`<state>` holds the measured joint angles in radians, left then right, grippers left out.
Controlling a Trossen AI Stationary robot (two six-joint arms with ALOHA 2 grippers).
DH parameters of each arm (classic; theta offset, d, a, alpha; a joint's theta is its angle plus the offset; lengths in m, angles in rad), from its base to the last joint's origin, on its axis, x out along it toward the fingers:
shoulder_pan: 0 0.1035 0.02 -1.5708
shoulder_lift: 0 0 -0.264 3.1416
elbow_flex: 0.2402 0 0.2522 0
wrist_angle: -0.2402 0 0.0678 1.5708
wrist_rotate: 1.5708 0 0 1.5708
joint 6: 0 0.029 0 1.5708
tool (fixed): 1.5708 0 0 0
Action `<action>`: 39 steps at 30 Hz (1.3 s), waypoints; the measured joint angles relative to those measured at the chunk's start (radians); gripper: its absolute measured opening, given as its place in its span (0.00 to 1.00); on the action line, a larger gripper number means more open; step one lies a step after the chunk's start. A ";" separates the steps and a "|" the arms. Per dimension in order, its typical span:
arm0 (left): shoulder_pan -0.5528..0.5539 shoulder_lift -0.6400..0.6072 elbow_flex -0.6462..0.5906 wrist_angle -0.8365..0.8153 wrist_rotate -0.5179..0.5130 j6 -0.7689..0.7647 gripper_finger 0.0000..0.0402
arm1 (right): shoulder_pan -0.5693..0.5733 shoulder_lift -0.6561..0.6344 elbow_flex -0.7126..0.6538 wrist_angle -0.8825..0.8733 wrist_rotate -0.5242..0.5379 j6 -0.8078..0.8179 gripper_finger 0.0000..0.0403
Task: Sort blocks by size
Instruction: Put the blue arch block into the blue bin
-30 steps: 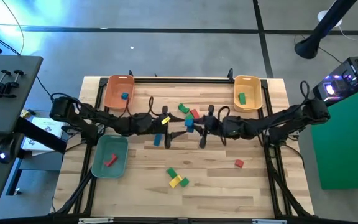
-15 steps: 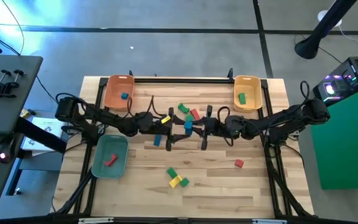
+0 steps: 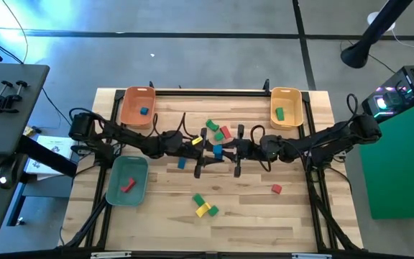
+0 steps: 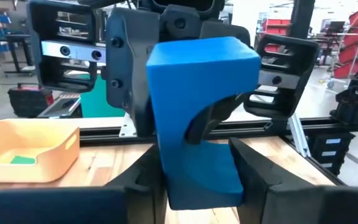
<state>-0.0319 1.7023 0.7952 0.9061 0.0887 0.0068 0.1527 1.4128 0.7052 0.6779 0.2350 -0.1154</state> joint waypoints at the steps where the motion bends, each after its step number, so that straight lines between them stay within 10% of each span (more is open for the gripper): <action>1: 0.000 0.000 0.000 0.000 0.001 0.000 0.26 | 0.000 0.000 0.000 -0.001 0.000 0.001 0.12; 17: -0.019 -0.066 0.001 -0.253 -0.172 0.025 0.26 | -0.011 -0.045 -0.001 -0.154 0.009 0.069 0.28; 23: -0.090 -0.246 0.004 -0.708 -0.488 -0.026 0.26 | -0.009 -0.185 0.001 -0.304 0.054 0.047 0.40; 28: -0.171 -0.346 0.158 -1.425 -0.671 -0.381 0.26 | -0.009 -0.229 0.000 -0.365 0.054 -0.001 0.41; 34: -0.328 -0.287 0.354 -2.198 -0.463 -0.976 0.26 | -0.031 -0.207 0.000 -0.359 0.046 -0.108 0.41; 39: -0.530 -0.284 0.330 -2.405 -0.126 -1.368 0.26 | -0.049 -0.199 0.000 -0.374 0.045 -0.120 0.41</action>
<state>-0.5616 1.4182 1.1248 -1.4990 -0.0373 -1.3607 0.1036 1.2141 0.7055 0.3040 0.2796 -0.2351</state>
